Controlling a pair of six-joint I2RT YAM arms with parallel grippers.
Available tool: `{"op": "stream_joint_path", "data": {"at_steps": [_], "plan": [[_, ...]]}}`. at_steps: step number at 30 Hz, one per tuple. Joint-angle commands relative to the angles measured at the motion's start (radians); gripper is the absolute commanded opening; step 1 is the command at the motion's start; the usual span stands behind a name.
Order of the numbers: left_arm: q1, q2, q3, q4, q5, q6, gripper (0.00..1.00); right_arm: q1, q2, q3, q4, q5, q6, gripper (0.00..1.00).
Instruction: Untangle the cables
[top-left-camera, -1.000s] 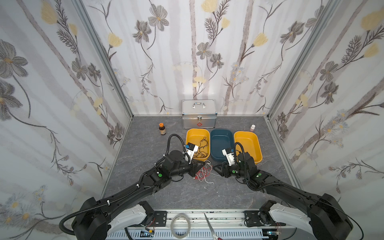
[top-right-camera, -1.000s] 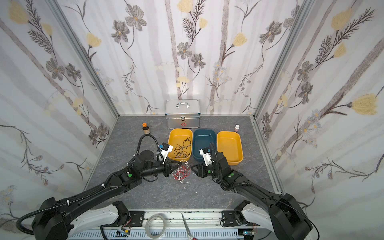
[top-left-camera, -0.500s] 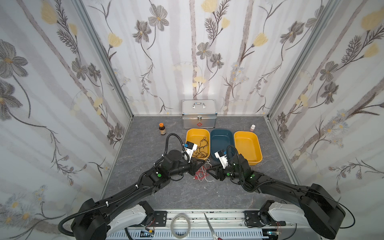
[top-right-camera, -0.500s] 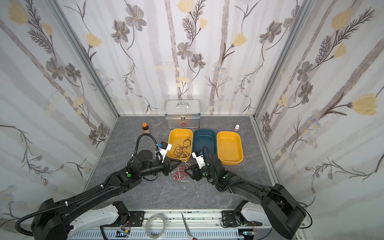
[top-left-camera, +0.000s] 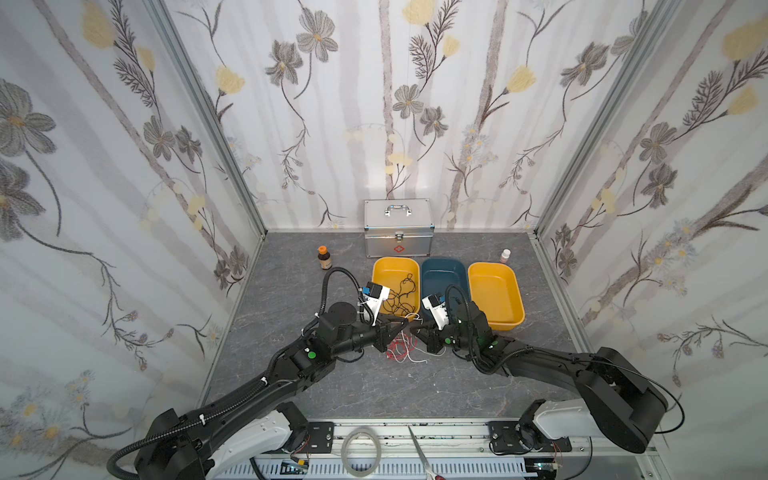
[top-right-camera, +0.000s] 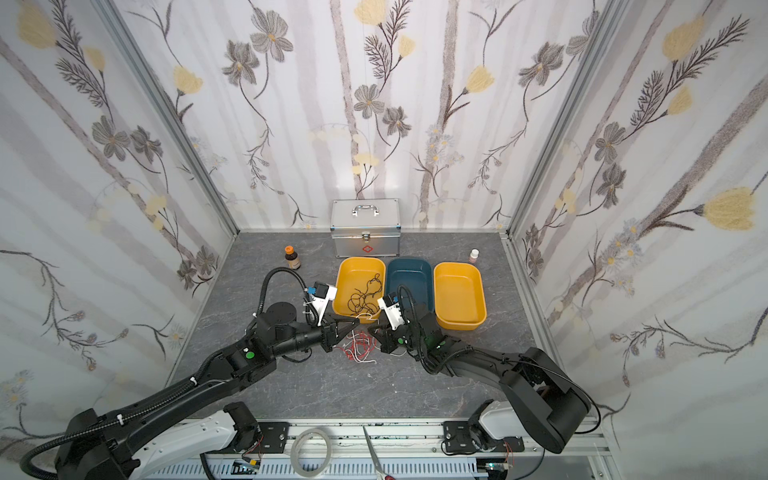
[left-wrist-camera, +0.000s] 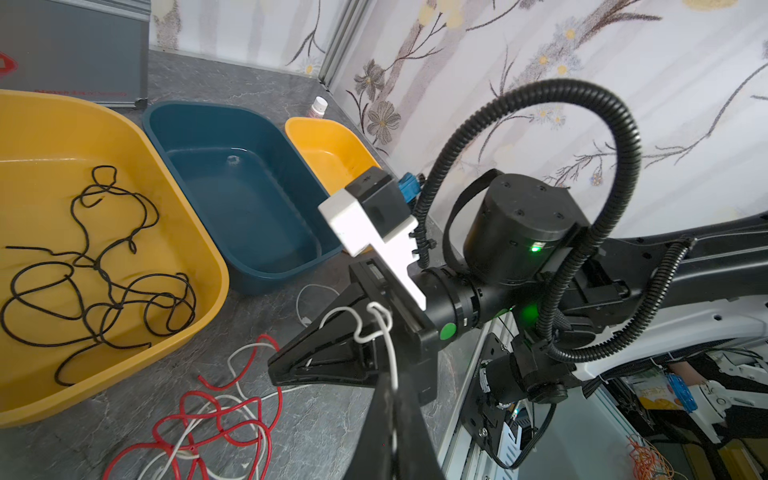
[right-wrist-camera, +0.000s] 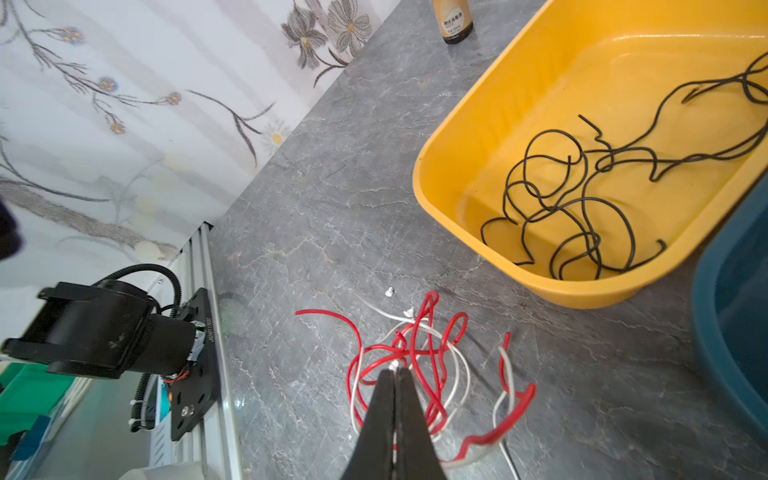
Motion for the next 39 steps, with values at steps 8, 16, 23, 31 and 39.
{"op": "stream_joint_path", "data": {"at_steps": [8,16,23,31,39], "plan": [[0.001,0.065,-0.048,0.113,0.139,-0.050,0.00,-0.033,-0.152,0.016,0.020,-0.038,0.005,0.00],[-0.027,0.180,-0.040,0.101,0.206,-0.040,0.27,-0.087,-0.153,0.012,0.117,-0.135,0.047,0.00],[-0.025,0.176,-0.050,0.058,0.175,0.002,0.54,-0.151,-0.214,-0.061,0.238,-0.207,0.113,0.00],[-0.019,0.187,-0.053,-0.076,0.070,0.079,0.56,-0.206,-0.275,-0.100,0.289,-0.267,0.145,0.00],[-0.019,0.220,-0.081,-0.014,0.139,0.073,0.70,-0.230,-0.322,-0.111,0.331,-0.275,0.217,0.00]]}}
